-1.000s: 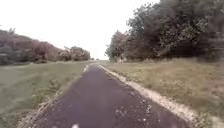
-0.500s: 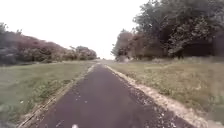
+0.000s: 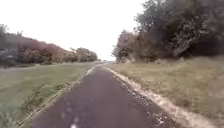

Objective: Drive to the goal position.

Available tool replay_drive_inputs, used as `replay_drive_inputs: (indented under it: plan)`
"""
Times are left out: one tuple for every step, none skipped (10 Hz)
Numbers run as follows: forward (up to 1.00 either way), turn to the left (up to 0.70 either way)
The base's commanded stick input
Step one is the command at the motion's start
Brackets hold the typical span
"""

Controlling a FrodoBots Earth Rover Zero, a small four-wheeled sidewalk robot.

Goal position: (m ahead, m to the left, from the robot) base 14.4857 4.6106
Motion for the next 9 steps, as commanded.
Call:
replay_drive_inputs:
  plan:
    - [1.00, 0.00]
    - [1.00, 0.00]
    - [1.00, 0.00]
    - [1.00, 0.00]
    - [1.00, 0.00]
    - [1.00, 0.00]
    - [1.00, 0.00]
    - [1.00, 0.00]
    - [1.00, 0.00]
